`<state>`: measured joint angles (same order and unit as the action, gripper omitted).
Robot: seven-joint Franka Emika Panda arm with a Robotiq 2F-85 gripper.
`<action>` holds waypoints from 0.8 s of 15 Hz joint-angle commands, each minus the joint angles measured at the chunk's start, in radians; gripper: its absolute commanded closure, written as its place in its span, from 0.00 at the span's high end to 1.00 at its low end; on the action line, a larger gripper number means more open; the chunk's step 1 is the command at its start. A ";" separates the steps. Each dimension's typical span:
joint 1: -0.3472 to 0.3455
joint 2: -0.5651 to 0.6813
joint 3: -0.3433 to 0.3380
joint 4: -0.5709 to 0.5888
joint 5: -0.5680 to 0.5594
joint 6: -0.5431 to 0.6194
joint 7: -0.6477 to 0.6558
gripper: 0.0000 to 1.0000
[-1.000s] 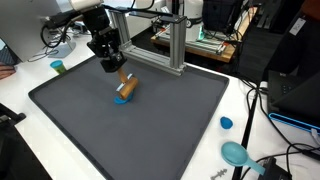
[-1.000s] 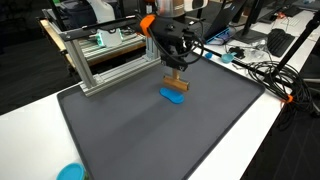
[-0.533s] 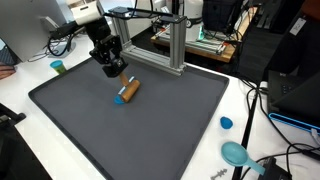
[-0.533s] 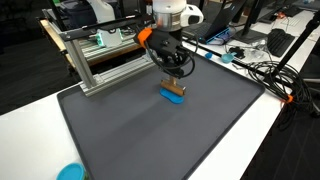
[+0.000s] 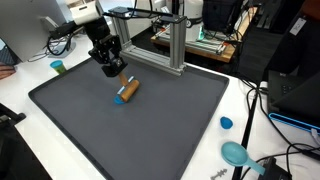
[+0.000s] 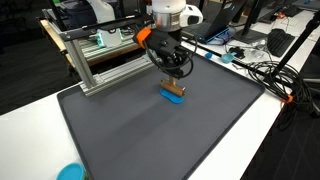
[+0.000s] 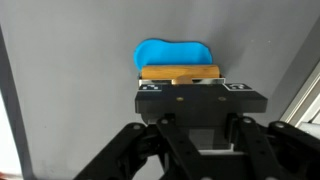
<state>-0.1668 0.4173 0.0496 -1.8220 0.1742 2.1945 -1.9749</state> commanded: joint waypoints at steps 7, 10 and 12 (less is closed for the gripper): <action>0.017 0.057 -0.041 0.022 -0.118 0.010 0.118 0.22; 0.022 0.064 -0.033 0.014 -0.124 0.008 0.122 0.22; 0.023 0.066 -0.033 0.014 -0.128 0.012 0.127 0.22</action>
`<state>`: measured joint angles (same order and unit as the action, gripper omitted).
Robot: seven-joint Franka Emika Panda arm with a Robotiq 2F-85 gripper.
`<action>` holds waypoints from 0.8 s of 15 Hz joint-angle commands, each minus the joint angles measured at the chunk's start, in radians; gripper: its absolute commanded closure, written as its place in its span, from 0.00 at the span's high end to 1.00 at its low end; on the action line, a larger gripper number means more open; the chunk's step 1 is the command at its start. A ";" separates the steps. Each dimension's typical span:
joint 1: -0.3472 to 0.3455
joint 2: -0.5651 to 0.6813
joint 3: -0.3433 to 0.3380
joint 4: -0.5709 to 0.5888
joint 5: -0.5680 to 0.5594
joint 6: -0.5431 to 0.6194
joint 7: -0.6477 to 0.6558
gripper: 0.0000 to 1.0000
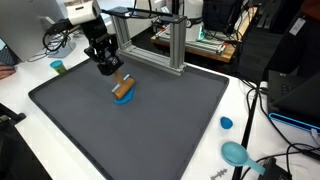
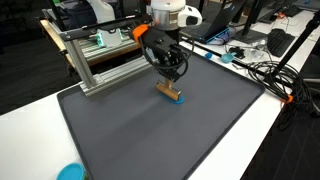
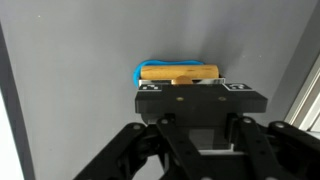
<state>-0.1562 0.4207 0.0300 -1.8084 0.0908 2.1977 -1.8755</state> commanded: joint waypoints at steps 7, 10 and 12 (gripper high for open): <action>0.030 0.071 -0.038 0.002 -0.128 0.053 0.131 0.22; 0.030 0.061 -0.043 0.008 -0.166 0.054 0.162 0.22; -0.006 0.039 -0.014 0.023 -0.112 -0.010 0.105 0.22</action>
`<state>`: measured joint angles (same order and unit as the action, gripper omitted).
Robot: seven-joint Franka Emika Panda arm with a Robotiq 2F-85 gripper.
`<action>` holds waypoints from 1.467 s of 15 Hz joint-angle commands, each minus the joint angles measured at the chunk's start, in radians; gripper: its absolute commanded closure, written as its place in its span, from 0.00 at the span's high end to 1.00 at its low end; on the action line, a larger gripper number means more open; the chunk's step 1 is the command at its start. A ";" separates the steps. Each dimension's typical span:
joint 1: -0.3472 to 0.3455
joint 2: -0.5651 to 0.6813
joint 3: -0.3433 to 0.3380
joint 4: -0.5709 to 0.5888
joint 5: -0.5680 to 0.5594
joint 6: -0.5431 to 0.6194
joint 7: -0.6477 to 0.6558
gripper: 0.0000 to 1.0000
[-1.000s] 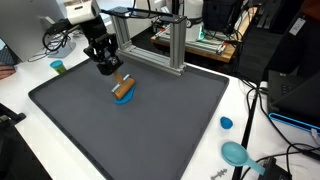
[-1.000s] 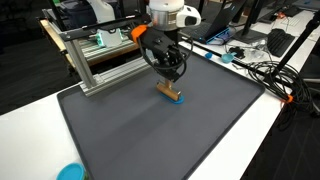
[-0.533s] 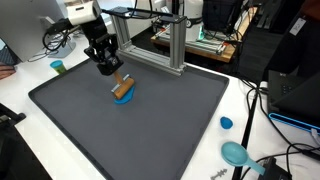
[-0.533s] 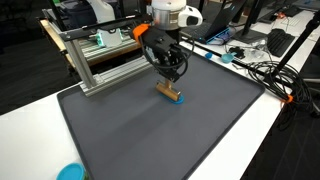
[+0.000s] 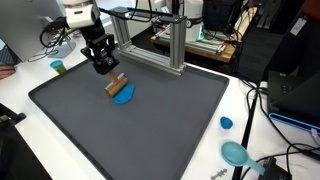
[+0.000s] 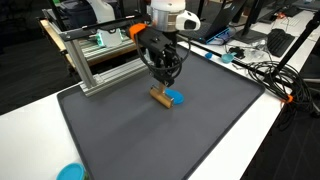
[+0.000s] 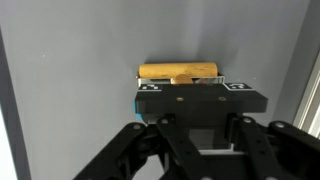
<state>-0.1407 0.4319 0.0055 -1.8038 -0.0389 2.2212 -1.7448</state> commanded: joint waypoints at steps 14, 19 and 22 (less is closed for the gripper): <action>-0.020 -0.356 0.014 -0.058 0.324 -0.245 -0.115 0.22; -0.001 -0.342 -0.001 -0.057 0.325 -0.246 -0.127 0.47; 0.025 -0.305 -0.004 -0.047 0.287 -0.210 0.156 0.22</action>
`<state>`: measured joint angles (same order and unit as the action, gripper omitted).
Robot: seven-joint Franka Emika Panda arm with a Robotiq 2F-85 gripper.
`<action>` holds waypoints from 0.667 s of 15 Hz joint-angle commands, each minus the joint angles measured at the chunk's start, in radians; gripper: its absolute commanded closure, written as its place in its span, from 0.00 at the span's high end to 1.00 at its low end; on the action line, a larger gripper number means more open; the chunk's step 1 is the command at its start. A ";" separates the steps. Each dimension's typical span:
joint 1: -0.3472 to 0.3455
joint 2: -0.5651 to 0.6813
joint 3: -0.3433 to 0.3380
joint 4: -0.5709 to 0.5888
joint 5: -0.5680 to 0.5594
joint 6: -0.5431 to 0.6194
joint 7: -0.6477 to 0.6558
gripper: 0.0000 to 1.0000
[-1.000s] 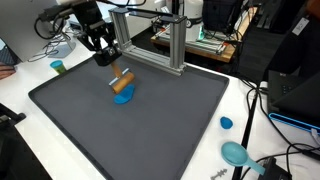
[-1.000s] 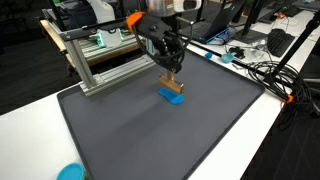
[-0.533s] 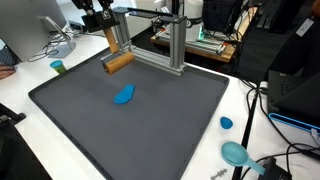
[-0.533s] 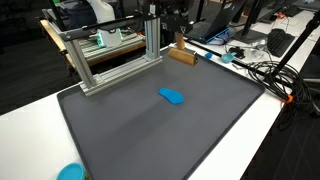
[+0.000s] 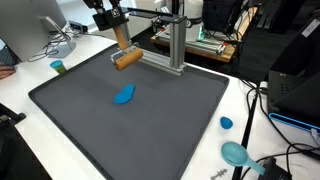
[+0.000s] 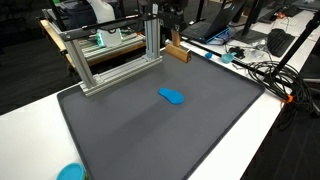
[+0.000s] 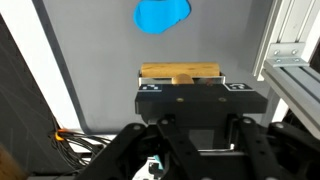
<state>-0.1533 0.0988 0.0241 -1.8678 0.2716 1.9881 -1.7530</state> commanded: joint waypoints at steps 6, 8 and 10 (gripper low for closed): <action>0.070 0.024 -0.021 -0.004 -0.023 0.037 0.544 0.22; 0.079 0.017 -0.020 -0.005 -0.029 0.048 0.670 0.22; 0.082 0.010 -0.026 -0.006 -0.054 0.068 0.785 0.22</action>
<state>-0.0873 0.1394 0.0154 -1.8678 0.2616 2.0327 -1.1254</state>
